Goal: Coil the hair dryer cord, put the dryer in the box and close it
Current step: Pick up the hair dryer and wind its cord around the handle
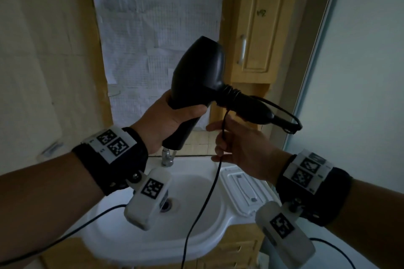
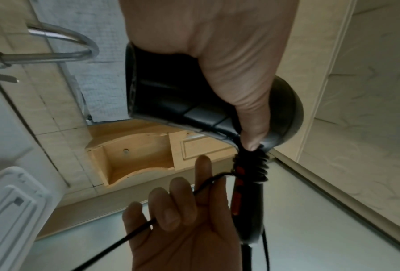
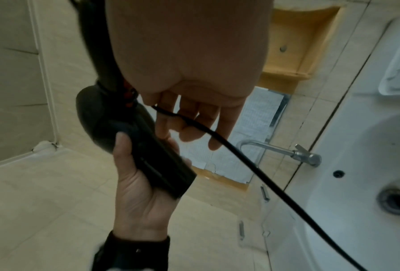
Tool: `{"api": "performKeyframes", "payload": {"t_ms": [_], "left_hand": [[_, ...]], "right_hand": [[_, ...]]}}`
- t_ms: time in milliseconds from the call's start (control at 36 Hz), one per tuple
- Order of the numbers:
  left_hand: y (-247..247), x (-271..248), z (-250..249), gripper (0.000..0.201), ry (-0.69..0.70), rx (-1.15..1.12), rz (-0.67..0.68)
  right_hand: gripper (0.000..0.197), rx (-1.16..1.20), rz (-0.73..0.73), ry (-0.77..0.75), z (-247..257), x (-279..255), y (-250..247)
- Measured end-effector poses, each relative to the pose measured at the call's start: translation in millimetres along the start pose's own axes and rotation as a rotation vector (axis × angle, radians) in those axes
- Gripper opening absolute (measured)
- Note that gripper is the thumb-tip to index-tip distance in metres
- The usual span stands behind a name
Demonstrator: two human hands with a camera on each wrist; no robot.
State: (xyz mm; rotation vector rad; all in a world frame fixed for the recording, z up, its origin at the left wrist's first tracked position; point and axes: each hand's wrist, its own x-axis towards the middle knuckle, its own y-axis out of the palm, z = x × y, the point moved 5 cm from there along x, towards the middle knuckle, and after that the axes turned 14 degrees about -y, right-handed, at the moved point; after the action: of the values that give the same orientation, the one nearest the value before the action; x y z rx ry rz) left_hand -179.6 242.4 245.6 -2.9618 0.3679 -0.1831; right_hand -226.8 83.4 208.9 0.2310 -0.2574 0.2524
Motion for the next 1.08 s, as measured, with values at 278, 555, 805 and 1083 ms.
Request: {"api": "performKeyframes", "payload": {"t_ms": [278, 555, 805, 1083], "left_hand": [[-12, 3, -8, 0.069, 0.134, 0.329, -0.246], [-31, 1, -10, 0.077, 0.177, 0.577, -0.272], [-45, -5, -9, 0.087, 0.148, 0.773, -0.204], [-54, -9, -11, 0.085, 0.093, 0.846, -0.105]], "right_hand": [[0.029, -0.062, 0.076, 0.084, -11, -20, 19], [0.024, -0.184, 0.122, 0.153, -24, -30, 17], [0.023, -0.561, 0.147, 0.148, -15, -21, -7], [0.033, -0.730, 0.110, 0.073, -3, -11, -32]]}}
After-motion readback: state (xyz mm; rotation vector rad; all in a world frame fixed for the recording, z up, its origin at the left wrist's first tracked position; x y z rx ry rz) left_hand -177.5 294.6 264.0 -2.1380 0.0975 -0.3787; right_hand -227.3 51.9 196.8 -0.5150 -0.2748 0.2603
